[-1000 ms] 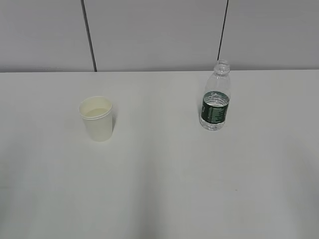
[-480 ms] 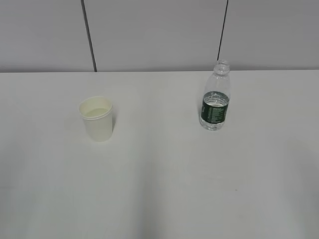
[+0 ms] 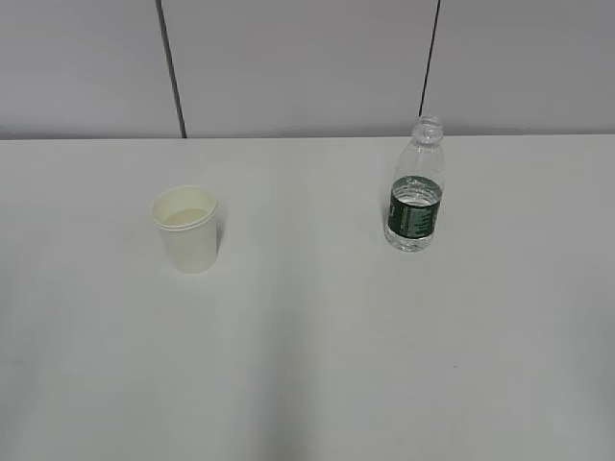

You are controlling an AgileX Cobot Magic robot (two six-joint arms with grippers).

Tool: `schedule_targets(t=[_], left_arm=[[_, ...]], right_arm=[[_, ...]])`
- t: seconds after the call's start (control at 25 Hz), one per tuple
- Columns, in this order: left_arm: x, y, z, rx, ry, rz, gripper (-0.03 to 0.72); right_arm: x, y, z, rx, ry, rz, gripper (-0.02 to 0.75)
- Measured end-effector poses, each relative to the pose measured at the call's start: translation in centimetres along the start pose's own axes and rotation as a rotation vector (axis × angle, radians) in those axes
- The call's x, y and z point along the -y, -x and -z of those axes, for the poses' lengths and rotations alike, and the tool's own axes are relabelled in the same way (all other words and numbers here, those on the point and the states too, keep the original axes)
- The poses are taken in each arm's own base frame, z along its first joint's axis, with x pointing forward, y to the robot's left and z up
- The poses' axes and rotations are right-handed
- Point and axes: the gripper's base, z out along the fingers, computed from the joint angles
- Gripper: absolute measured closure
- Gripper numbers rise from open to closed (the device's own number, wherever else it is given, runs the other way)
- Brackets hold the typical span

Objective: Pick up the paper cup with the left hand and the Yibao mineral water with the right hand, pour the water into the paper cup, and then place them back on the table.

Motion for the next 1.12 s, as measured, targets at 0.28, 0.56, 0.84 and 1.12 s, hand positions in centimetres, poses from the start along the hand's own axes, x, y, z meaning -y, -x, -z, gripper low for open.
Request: schedule_targets(t=[0.28, 0.56, 0.84, 1.12], left_arm=[[0.0, -0.8, 1.1, 0.086, 0.033, 0.025, 0.202], [0.0, -1.2, 1.5, 0.118, 0.031, 0.025, 0.202], [0.0, -1.2, 1.5, 0.119, 0.035, 0.027, 0.202], [0.0, -1.2, 1.5, 0.121, 0.067, 0.046, 0.202]], right_arm=[[0.0, -0.7, 0.9, 0.075, -0.004, -0.007, 0.151], [0.0, -0.7, 0.9, 0.077, -0.007, -0.009, 0.151], [0.0, -0.7, 0.9, 0.077, -0.007, -0.009, 0.151], [0.0, -0.7, 0.9, 0.077, -0.007, -0.009, 0.151]])
